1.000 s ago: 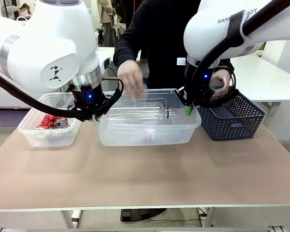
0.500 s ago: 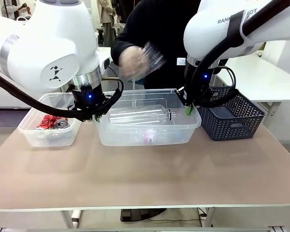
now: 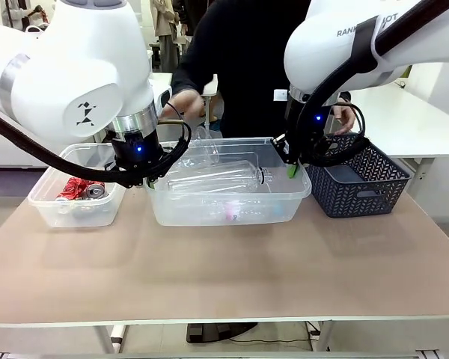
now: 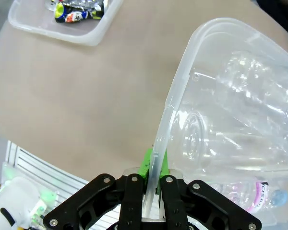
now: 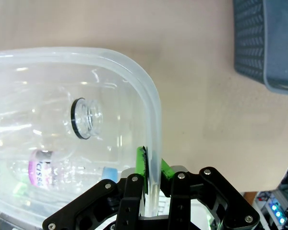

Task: Sort the waste into each basket.
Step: Offer the picked Organizing box to the human.

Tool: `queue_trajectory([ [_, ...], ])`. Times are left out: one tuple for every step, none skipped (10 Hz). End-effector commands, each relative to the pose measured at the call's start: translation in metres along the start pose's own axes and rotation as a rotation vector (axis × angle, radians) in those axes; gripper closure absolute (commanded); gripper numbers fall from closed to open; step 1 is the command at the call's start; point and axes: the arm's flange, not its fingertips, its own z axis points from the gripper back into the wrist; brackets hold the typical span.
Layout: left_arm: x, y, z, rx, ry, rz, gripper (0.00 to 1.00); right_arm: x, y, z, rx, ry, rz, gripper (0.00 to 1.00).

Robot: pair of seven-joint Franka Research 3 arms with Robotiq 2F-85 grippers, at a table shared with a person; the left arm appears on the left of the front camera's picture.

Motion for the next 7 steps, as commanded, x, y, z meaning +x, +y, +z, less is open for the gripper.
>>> queue_trajectory([
  [0.0048,0.0065,0.0023,0.0,-0.016,0.02,0.95,-0.0008,0.0022,0.0022,0.002,-0.004,0.016,0.95],
  [0.0048,0.0065,0.0023,0.0,-0.016,0.02,0.95,-0.0008,0.0022,0.0022,0.002,-0.004,0.016,0.95],
  [0.0048,0.0065,0.0023,0.0,-0.016,0.02,0.95,-0.0008,0.0022,0.0022,0.002,-0.004,0.016,0.95],
  [0.0048,0.0065,0.0023,0.0,-0.016,0.02,0.95,-0.0008,0.0022,0.0022,0.002,-0.004,0.016,0.95],
  [0.0048,0.0065,0.0023,0.0,-0.016,0.02,0.95,-0.0008,0.0022,0.0022,0.002,-0.004,0.016,0.95],
  [0.0048,0.0065,0.0023,0.0,-0.016,0.02,0.95,-0.0008,0.0022,0.0022,0.002,-0.004,0.016,0.95],
  [0.0048,0.0065,0.0023,0.0,-0.016,0.02,0.95,-0.0008,0.0022,0.0022,0.002,-0.004,0.016,0.95],
])
